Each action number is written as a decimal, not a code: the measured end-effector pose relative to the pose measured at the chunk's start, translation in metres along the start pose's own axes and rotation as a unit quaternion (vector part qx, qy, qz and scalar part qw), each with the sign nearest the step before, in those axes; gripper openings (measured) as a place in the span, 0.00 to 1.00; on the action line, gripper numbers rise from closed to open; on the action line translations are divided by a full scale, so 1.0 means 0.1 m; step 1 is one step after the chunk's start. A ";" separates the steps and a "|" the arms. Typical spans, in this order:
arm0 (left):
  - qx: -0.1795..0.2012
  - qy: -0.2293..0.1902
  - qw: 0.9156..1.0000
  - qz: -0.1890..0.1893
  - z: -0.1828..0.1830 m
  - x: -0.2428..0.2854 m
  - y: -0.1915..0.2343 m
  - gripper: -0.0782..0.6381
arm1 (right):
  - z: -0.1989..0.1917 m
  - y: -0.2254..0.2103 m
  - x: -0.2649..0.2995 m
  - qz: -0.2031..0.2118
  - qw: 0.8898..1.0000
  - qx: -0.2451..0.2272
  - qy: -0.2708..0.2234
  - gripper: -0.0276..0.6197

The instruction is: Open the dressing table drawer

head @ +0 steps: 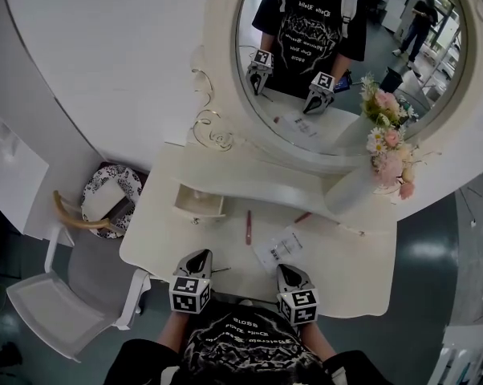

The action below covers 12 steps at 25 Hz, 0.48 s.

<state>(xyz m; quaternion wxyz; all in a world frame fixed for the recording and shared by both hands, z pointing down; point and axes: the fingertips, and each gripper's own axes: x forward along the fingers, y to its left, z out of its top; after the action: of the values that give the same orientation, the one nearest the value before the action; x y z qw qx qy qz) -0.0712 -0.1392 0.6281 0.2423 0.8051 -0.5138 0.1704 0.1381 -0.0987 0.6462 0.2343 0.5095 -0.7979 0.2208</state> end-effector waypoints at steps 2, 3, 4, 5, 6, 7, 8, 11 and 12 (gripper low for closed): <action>-0.004 0.000 1.000 0.001 0.00 0.00 0.01 0.13 | 0.00 -0.01 0.00 0.002 1.000 0.003 0.000 0.06; -0.006 0.000 1.000 0.001 0.00 0.00 0.02 0.13 | 0.00 -0.01 0.00 0.002 1.000 0.004 0.000 0.06; -0.006 0.000 1.000 0.002 0.00 0.00 0.02 0.13 | 0.00 -0.01 0.00 0.003 1.000 0.005 0.000 0.06; -0.007 0.001 1.000 0.002 -0.01 0.00 0.03 0.13 | 0.00 -0.01 0.00 0.003 1.000 0.006 0.000 0.06; -0.008 0.001 1.000 0.002 -0.01 0.00 0.03 0.13 | 0.00 -0.01 0.00 0.003 1.000 0.006 0.000 0.06; -0.009 0.001 1.000 0.002 -0.01 0.00 0.03 0.13 | 0.00 -0.01 0.00 0.004 1.000 0.007 0.000 0.06; -0.009 0.001 1.000 0.002 -0.01 0.00 0.04 0.13 | 0.00 -0.01 0.00 0.004 1.000 0.006 0.000 0.06; -0.012 0.002 1.000 0.005 -0.02 0.00 0.06 0.13 | 0.00 -0.01 0.01 0.005 1.000 0.006 0.000 0.06; -0.013 0.003 1.000 0.006 -0.02 0.00 0.06 0.13 | 0.00 -0.01 0.01 0.005 1.000 0.006 0.000 0.06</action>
<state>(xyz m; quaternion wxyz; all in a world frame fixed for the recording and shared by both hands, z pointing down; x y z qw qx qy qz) -0.0769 -0.1404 0.6313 0.2531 0.7987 -0.5196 0.1678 0.1385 -0.0998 0.6464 0.2301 0.5074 -0.7989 0.2266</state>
